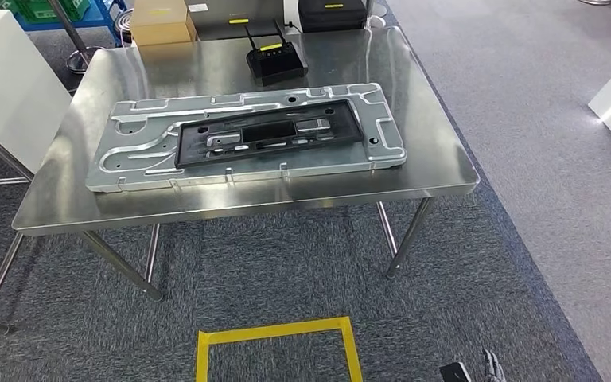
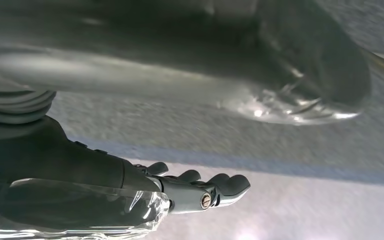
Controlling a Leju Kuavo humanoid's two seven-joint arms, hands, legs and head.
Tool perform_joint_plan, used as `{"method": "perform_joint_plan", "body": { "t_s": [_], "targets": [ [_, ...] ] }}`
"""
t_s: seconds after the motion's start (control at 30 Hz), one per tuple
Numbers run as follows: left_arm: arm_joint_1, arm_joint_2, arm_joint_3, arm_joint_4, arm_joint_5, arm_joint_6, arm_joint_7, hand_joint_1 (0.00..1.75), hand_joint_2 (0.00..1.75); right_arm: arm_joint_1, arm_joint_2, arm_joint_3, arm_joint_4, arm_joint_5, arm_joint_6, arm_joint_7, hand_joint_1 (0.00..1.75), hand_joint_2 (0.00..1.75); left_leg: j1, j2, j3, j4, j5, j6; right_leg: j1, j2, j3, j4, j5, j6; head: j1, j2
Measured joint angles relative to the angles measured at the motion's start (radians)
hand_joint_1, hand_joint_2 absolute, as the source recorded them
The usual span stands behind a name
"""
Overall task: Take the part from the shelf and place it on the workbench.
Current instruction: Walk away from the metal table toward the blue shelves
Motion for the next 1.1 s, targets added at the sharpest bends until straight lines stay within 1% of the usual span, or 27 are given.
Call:
{"method": "perform_joint_plan", "body": {
  "t_s": [0.03, 0.07, 0.13, 0.17, 0.2, 0.27, 0.3, 0.33, 0.4, 0.43, 0.47, 0.5, 0.53, 0.57, 0.6, 0.67, 0.7, 0.77, 0.8, 0.83, 0.87, 0.93, 0.97, 1.0, 1.03, 1.07, 1.1],
  "targets": [
    [0.000, 0.000, 0.000, 0.000, 0.000, 0.000, 0.000, 0.00, 0.00, 0.000, 0.000, -0.001, 0.008, 0.000, 0.000, 0.000, 0.00, 0.00, 0.000, 0.000, 0.037, -0.026, 0.029, 0.004, 0.002, 0.000, -0.017, 0.003, 0.012, 0.001, 0.000, 0.000],
    [-0.002, 0.000, 0.000, 0.000, 0.000, 0.000, 0.000, 0.00, 0.00, -0.001, 0.000, -0.001, 0.015, 0.000, 0.000, 0.000, 0.00, 0.00, -0.001, -0.001, 0.093, -0.087, 0.052, 0.010, 0.003, 0.000, -0.032, 0.006, 0.022, 0.003, 0.000, 0.000],
    [-0.007, 0.001, 0.000, 0.000, 0.000, 0.000, -0.001, 0.00, 0.00, -0.002, -0.001, -0.002, 0.025, 0.001, 0.000, 0.000, 0.00, 0.00, -0.007, -0.001, 0.219, -0.251, 0.048, 0.025, 0.006, 0.001, -0.050, 0.013, 0.041, 0.010, 0.000, 0.000],
    [-0.009, 0.001, 0.000, 0.000, 0.000, 0.000, -0.001, 0.00, 0.00, -0.003, -0.002, -0.003, 0.029, 0.001, 0.000, 0.001, 0.00, 0.00, -0.011, -0.001, 0.258, -0.310, 0.035, 0.033, 0.006, 0.000, -0.053, 0.014, 0.050, 0.015, 0.000, 0.000],
    [-0.010, 0.001, 0.000, 0.000, 0.000, 0.001, -0.001, 0.00, 0.00, -0.003, -0.002, -0.003, 0.033, 0.001, 0.001, 0.001, 0.00, 0.00, -0.014, -0.001, 0.275, -0.341, 0.025, 0.040, 0.006, 0.000, -0.054, 0.012, 0.060, 0.022, 0.000, 0.000],
    [-0.010, 0.001, 0.000, 0.000, 0.000, 0.001, -0.002, 0.00, 0.00, -0.003, -0.004, -0.003, 0.040, 0.002, 0.001, 0.001, 0.00, 0.00, -0.015, 0.002, 0.262, -0.351, 0.043, 0.056, 0.002, -0.001, -0.058, 0.007, 0.071, 0.034, 0.000, 0.000],
    [-0.010, 0.000, 0.000, 0.000, 0.000, 0.002, -0.001, 0.00, 0.00, -0.002, -0.005, -0.004, 0.044, 0.002, 0.001, 0.001, 0.00, 0.00, -0.014, 0.003, 0.251, -0.353, 0.057, 0.065, 0.000, 0.001, -0.066, 0.017, 0.051, 0.040, 0.000, 0.000],
    [-0.010, 0.000, 0.000, 0.000, 0.000, 0.002, -0.001, 0.00, 0.00, -0.001, -0.006, -0.004, 0.047, 0.002, 0.001, 0.003, 0.00, 0.00, -0.013, 0.005, 0.236, -0.356, 0.072, 0.072, -0.001, 0.002, -0.078, 0.045, 0.012, 0.046, 0.001, 0.000],
    [-0.010, 0.000, 0.000, 0.000, 0.000, 0.002, -0.001, 0.00, 0.00, -0.001, -0.008, -0.004, 0.053, 0.002, 0.013, 0.021, 0.00, 0.00, -0.012, 0.007, 0.202, -0.356, 0.101, 0.079, -0.004, 0.004, -0.109, 0.158, -0.102, 0.054, 0.001, 0.000],
    [-0.009, 0.000, 0.000, 0.000, 0.000, 0.002, -0.001, 0.00, 0.00, 0.000, -0.009, -0.005, 0.057, 0.000, 0.027, 0.038, 0.00, 0.00, -0.012, 0.007, 0.184, -0.354, 0.114, 0.079, -0.005, 0.004, -0.121, 0.228, -0.142, 0.058, 0.001, 0.000],
    [-0.008, -0.001, 0.000, 0.000, 0.000, 0.002, -0.001, 0.00, 0.00, 0.002, -0.009, -0.007, 0.062, -0.003, 0.044, 0.056, 0.00, 0.00, -0.012, 0.007, 0.164, -0.350, 0.127, 0.078, -0.006, 0.004, -0.124, 0.282, -0.155, 0.061, 0.001, 0.000],
    [-0.007, -0.001, 0.000, 0.000, 0.000, 0.002, -0.001, 0.00, 0.00, 0.005, -0.009, -0.010, 0.067, -0.007, 0.061, 0.075, 0.00, 0.00, -0.012, 0.007, 0.145, -0.345, 0.139, 0.077, -0.007, 0.004, -0.113, 0.308, -0.145, 0.062, 0.001, 0.000],
    [-0.006, -0.002, -0.002, 0.000, 0.000, 0.001, 0.000, 0.00, 0.00, 0.009, -0.009, -0.014, 0.072, -0.014, 0.075, 0.092, 0.00, 0.00, -0.012, 0.007, 0.126, -0.339, 0.148, 0.074, -0.007, 0.004, -0.084, 0.298, -0.118, 0.063, 0.001, 0.000],
    [-0.006, -0.003, -0.005, 0.000, 0.000, 0.000, 0.002, 0.00, 0.00, 0.013, -0.008, -0.019, 0.076, -0.023, 0.089, 0.111, 0.00, 0.00, -0.012, 0.007, 0.109, -0.331, 0.157, 0.071, -0.008, 0.004, -0.035, 0.248, -0.092, 0.062, 0.001, 0.000],
    [-0.005, -0.005, -0.010, 0.000, 0.000, -0.001, 0.004, 0.00, 0.00, 0.016, -0.007, -0.026, 0.078, -0.032, 0.102, 0.133, 0.00, 0.00, -0.013, 0.006, 0.094, -0.322, 0.163, 0.067, -0.007, 0.004, 0.027, 0.172, -0.083, 0.060, 0.001, 0.000],
    [-0.006, -0.011, -0.023, 0.000, 0.000, -0.001, 0.011, 0.00, 0.00, 0.019, -0.004, -0.041, 0.084, -0.049, 0.129, 0.180, 0.00, 0.00, -0.016, 0.006, 0.075, -0.305, 0.175, 0.056, -0.003, 0.004, 0.126, 0.029, -0.102, 0.049, 0.000, 0.000],
    [-0.007, -0.013, -0.029, 0.000, -0.001, -0.001, 0.015, 0.00, 0.00, 0.022, -0.001, -0.048, 0.086, -0.054, 0.140, 0.199, 0.00, 0.00, -0.017, 0.007, 0.069, -0.301, 0.181, 0.050, 0.000, 0.004, 0.146, -0.006, -0.115, 0.042, 0.000, 0.000],
    [-0.008, -0.016, -0.040, 0.000, -0.001, -0.001, 0.019, 0.00, 0.00, 0.029, 0.005, -0.061, 0.094, -0.063, 0.157, 0.227, 0.00, 0.00, -0.015, 0.007, 0.062, -0.297, 0.192, 0.037, 0.001, 0.003, 0.137, -0.015, -0.109, 0.025, 0.000, 0.000],
    [-0.007, -0.018, -0.045, 0.000, -0.001, -0.002, 0.023, 0.00, 0.00, 0.031, 0.009, -0.068, 0.097, -0.071, 0.173, 0.248, 0.00, 0.00, -0.013, 0.006, 0.055, -0.287, 0.178, 0.031, 0.000, 0.001, 0.127, -0.014, -0.099, 0.015, 0.001, 0.000],
    [-0.006, -0.020, -0.051, 0.000, -0.002, -0.004, 0.029, 0.00, 0.00, 0.032, 0.013, -0.076, 0.099, -0.082, 0.197, 0.279, 0.00, 0.00, -0.011, 0.004, 0.043, -0.262, 0.145, 0.025, -0.001, -0.001, 0.115, -0.015, -0.087, 0.007, 0.001, 0.000],
    [-0.006, -0.022, -0.058, 0.000, -0.003, -0.008, 0.037, 0.00, 0.00, 0.032, 0.019, -0.086, 0.101, -0.094, 0.227, 0.321, 0.00, 0.00, -0.009, 0.003, 0.028, -0.217, 0.096, 0.019, -0.001, -0.003, 0.101, -0.015, -0.074, 0.000, 0.001, 0.000],
    [-0.007, -0.025, -0.074, 0.000, -0.006, -0.019, 0.056, 0.00, 0.00, 0.033, 0.034, -0.105, 0.103, -0.119, 0.293, 0.418, 0.00, 0.00, -0.007, 0.002, -0.004, -0.091, -0.002, 0.010, 0.001, -0.004, 0.069, -0.014, -0.050, -0.004, 0.000, 0.000],
    [-0.008, -0.026, -0.084, 0.000, -0.008, -0.024, 0.066, 0.00, 0.00, 0.033, 0.042, -0.116, 0.105, -0.131, 0.333, 0.473, 0.00, 0.00, -0.007, 0.002, -0.009, -0.035, -0.022, 0.008, 0.002, -0.004, 0.052, -0.012, -0.037, -0.004, 0.000, 0.000],
    [-0.009, -0.028, -0.094, 0.000, -0.011, -0.029, 0.078, 0.00, 0.00, 0.033, 0.051, -0.126, 0.107, -0.143, 0.377, 0.530, 0.00, 0.00, -0.006, 0.002, -0.002, -0.007, -0.017, 0.008, 0.003, -0.004, 0.034, -0.010, -0.025, -0.003, 0.000, 0.000],
    [-0.010, -0.030, -0.107, 0.000, -0.015, -0.032, 0.091, 0.00, 0.00, 0.032, 0.059, -0.136, 0.108, -0.153, 0.427, 0.592, 0.00, 0.00, -0.006, 0.002, 0.023, -0.012, 0.008, 0.009, 0.004, -0.003, 0.017, -0.006, -0.014, -0.002, 0.000, 0.000],
    [-0.012, -0.032, -0.119, -0.001, -0.019, -0.034, 0.103, 0.00, 0.00, 0.031, 0.066, -0.146, 0.110, -0.161, 0.475, 0.650, 0.00, 0.00, -0.007, 0.002, 0.068, -0.055, 0.038, 0.013, 0.005, -0.003, 0.001, -0.003, -0.004, 0.000, 0.000, 0.000],
    [-0.016, -0.034, -0.131, -0.001, -0.024, -0.035, 0.115, 0.00, 0.00, 0.030, 0.074, -0.154, 0.110, -0.165, 0.515, 0.693, 0.00, 0.00, -0.007, 0.002, 0.128, -0.127, 0.055, 0.020, 0.005, -0.003, -0.012, 0.002, 0.006, 0.002, 0.000, 0.000]
  ]
}}
